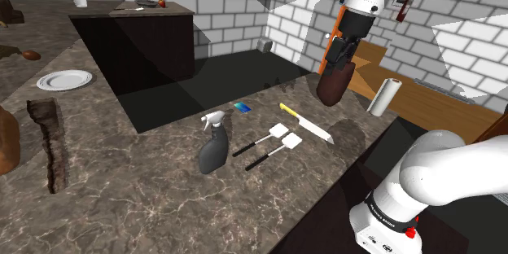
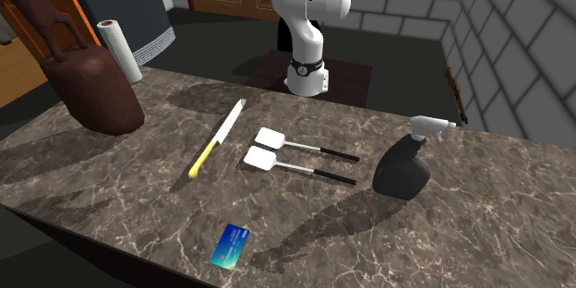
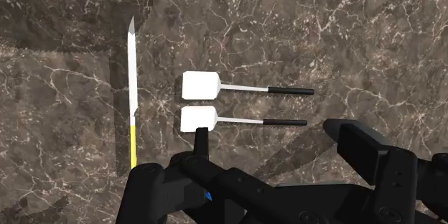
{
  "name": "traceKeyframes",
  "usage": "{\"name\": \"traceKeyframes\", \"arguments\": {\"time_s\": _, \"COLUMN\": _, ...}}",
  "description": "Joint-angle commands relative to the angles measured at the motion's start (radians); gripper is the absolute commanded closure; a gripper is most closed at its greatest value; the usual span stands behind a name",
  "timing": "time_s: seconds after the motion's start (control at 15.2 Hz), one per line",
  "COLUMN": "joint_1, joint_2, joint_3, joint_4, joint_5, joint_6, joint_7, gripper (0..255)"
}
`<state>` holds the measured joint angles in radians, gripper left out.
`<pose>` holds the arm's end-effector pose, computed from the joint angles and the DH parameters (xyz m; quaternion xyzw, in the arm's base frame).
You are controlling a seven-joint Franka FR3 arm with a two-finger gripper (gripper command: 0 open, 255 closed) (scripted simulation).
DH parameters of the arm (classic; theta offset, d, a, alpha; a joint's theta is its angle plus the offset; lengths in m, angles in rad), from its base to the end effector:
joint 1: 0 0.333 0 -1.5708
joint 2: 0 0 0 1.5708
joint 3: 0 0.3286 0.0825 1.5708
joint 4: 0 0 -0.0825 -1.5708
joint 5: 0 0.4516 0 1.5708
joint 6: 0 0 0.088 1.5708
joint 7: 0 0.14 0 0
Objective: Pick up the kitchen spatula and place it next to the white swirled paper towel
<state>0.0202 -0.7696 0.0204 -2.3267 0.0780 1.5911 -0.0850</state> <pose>0.3730 0.0273 0.5784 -0.9976 -0.0598 -0.0177 0.0315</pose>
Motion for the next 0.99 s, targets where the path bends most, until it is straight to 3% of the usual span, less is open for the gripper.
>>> {"name": "traceKeyframes", "arguments": {"time_s": 0.0, "joint_1": 0.0, "joint_2": 0.0, "joint_3": 0.0, "joint_4": 0.0, "joint_5": 0.0, "joint_6": 0.0, "joint_7": 0.0, "gripper": 0}}
{"name": "traceKeyframes", "arguments": {"time_s": 0.46, "joint_1": 0.099, "joint_2": 0.122, "joint_3": -0.081, "joint_4": -0.128, "joint_5": -0.045, "joint_6": 0.246, "joint_7": -0.349, "gripper": 0}}
{"name": "traceKeyframes", "arguments": {"time_s": 0.92, "joint_1": 0.199, "joint_2": 0.316, "joint_3": -0.15, "joint_4": -0.185, "joint_5": -0.063, "joint_6": 0.493, "joint_7": -0.693, "gripper": 0}}
